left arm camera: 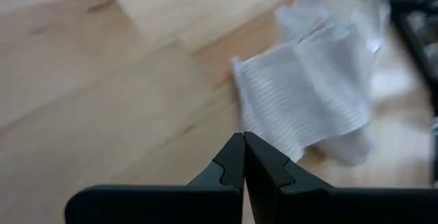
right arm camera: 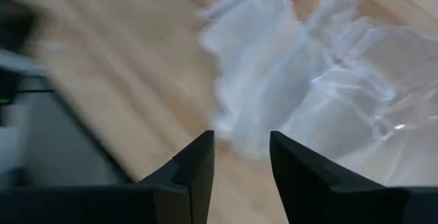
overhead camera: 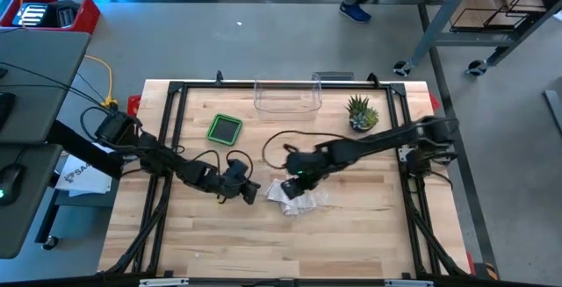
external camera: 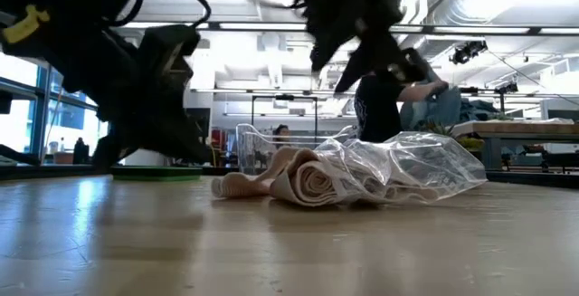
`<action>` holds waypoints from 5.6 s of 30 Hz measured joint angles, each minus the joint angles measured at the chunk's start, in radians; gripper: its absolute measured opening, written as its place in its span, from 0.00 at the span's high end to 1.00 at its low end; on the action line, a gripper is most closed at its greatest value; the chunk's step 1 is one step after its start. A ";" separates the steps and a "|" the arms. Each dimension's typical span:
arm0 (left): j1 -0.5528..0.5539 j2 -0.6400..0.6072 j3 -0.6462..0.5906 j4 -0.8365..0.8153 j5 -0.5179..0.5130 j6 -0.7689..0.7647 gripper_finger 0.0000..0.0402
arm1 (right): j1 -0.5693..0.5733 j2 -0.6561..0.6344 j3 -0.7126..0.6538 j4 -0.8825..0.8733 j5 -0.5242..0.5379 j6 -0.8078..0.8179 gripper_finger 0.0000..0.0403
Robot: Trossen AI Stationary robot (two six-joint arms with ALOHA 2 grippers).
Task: Roll bandage
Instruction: Put the rolled bandage into the transparent zip bag
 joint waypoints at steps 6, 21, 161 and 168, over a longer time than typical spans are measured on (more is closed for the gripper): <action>-0.003 0.054 -0.019 0.137 -0.025 0.009 1.00 | -0.009 0.200 0.269 -0.282 -0.002 -0.030 0.68; 0.002 0.000 -0.078 0.175 -0.123 0.050 1.00 | -0.040 0.251 0.385 -0.363 0.078 0.062 0.68; -0.012 -1.120 -0.140 -0.008 0.126 0.513 1.00 | -0.022 0.255 0.185 0.697 -0.003 0.145 1.00; -0.036 -1.224 -0.140 -0.019 0.004 0.529 1.00 | 0.001 0.250 -0.131 1.745 0.204 0.260 1.00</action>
